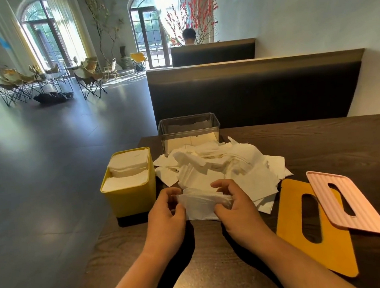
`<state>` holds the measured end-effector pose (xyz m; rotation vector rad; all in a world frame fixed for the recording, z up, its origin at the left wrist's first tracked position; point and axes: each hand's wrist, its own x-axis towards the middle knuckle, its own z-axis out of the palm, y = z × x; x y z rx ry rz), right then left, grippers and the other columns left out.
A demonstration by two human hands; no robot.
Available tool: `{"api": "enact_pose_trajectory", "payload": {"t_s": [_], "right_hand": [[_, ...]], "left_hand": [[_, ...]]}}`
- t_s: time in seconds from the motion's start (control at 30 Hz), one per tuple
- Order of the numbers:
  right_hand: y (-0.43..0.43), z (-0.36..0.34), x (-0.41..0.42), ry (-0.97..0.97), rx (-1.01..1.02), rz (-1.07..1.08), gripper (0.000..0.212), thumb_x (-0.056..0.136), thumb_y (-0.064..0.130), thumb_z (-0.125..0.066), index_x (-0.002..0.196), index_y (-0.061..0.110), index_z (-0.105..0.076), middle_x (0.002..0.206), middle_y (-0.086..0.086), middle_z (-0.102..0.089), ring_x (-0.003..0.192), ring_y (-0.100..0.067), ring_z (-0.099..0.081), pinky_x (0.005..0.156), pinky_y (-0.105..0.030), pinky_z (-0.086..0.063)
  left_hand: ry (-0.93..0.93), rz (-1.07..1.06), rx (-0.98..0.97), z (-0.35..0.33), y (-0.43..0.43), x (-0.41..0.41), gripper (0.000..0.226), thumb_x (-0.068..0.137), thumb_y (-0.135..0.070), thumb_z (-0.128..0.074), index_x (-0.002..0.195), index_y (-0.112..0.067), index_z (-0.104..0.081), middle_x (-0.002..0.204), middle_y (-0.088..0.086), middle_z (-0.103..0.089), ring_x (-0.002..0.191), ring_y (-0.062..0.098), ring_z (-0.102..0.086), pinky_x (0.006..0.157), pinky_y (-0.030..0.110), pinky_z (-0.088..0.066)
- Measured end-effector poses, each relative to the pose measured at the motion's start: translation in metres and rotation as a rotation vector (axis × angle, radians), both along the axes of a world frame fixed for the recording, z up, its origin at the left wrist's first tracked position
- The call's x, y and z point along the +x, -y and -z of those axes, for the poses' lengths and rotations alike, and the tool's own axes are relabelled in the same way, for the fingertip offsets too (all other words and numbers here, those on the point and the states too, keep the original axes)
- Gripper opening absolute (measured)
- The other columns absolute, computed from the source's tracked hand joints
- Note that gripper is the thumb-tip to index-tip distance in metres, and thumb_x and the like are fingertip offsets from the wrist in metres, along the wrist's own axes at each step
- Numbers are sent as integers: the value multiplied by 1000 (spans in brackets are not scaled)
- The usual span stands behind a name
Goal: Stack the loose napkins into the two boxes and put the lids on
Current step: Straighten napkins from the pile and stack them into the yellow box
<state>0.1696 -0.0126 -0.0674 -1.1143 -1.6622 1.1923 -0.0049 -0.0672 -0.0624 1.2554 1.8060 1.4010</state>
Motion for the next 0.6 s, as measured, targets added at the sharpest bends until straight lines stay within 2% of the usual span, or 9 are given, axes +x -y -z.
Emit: {"api": "enact_pose_trajectory", "payload": {"t_s": [0.13,0.27,0.43,0.5,0.6], "right_hand": [[1,1,0,16,2,-13,45,95,2,-60,116,41,-61,123,16,-60,113,-6,-60,88,-15,-50],[1,1,0,14,6,-9,44,95,2,-60,117,39,-61,122,17,-60,110,-5,-60,80,-8,-48],[1,1,0,22,12,-30,44,95,1,-58,118,38,-60,123,15,-61,108,-3,-59,76,-8,-48],[1,2,0,22,21,-30,44,94,1,-57,117,38,-60,122,15,-62,107,-4,-60,77,-9,-48],[-1,5,-1,23,10,-36,41,96,5,-59,119,39,-61,119,13,-64,106,-7,-62,78,-15,-51]], "left_hand": [[-34,-41,1,0,-1,1,24,103,-14,-64,118,-33,-62,108,-17,-69,98,1,-67,80,19,-56],[-11,-74,91,-4,3,0,27,102,-13,-65,114,-37,-63,105,-11,-70,90,-1,-66,80,29,-61],[-71,-21,199,-20,6,-3,32,100,-11,-66,117,-38,-62,102,-19,-70,95,1,-67,79,23,-59],[-66,20,220,-29,5,-2,33,100,-10,-66,118,-38,-62,105,-23,-70,100,3,-69,84,28,-60],[-91,46,260,-47,2,4,34,100,-9,-66,119,-36,-62,107,-19,-71,105,3,-69,94,35,-61]]}}
